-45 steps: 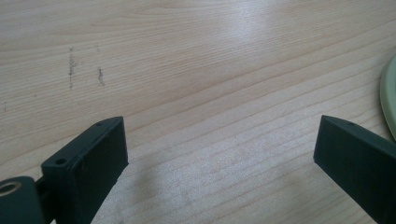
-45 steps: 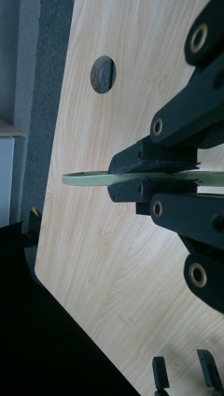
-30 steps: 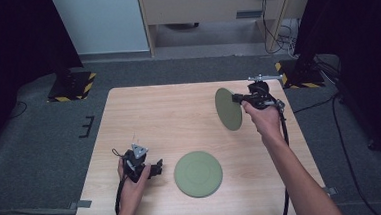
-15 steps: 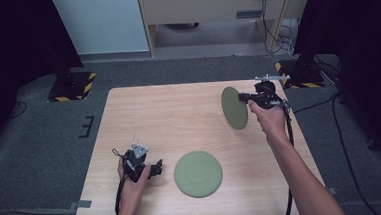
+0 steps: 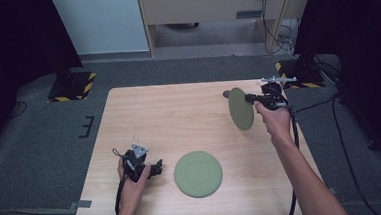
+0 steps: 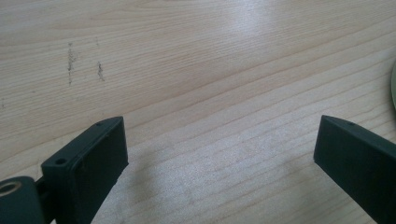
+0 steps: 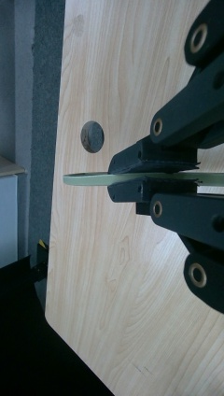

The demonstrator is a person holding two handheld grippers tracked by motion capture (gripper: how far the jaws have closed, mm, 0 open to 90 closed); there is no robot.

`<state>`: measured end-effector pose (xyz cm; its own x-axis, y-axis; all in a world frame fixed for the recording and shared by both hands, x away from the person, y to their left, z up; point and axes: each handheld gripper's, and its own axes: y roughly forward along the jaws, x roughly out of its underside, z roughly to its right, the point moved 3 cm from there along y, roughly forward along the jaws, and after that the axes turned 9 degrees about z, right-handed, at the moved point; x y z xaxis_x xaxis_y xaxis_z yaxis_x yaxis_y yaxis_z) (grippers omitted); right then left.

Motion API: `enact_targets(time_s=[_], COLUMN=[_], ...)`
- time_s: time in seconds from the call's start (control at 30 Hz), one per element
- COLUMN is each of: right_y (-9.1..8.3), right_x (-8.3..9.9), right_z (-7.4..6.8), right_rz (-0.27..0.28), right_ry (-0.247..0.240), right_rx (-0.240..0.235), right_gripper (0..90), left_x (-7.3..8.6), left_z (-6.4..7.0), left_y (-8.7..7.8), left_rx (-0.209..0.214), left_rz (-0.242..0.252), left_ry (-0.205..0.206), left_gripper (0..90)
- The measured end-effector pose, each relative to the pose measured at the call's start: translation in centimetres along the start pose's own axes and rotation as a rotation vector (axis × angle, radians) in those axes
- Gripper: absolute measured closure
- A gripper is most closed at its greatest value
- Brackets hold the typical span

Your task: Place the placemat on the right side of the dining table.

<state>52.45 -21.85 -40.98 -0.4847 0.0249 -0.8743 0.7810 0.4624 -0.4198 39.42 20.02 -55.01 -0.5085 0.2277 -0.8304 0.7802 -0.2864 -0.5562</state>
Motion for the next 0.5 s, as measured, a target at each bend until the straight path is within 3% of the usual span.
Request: enact_targets(time_s=[0.5], right_y=[-0.32], right_x=[0.53], right_z=[0.99], right_rz=[0.006], right_ry=[0.015], right_rx=[0.011], right_gripper=[86.0], left_x=[0.07], left_z=[-0.05], left_y=[0.14], left_rx=[-0.006], left_rz=[-0.007], left_ry=[-0.001], left_gripper=[2.6])
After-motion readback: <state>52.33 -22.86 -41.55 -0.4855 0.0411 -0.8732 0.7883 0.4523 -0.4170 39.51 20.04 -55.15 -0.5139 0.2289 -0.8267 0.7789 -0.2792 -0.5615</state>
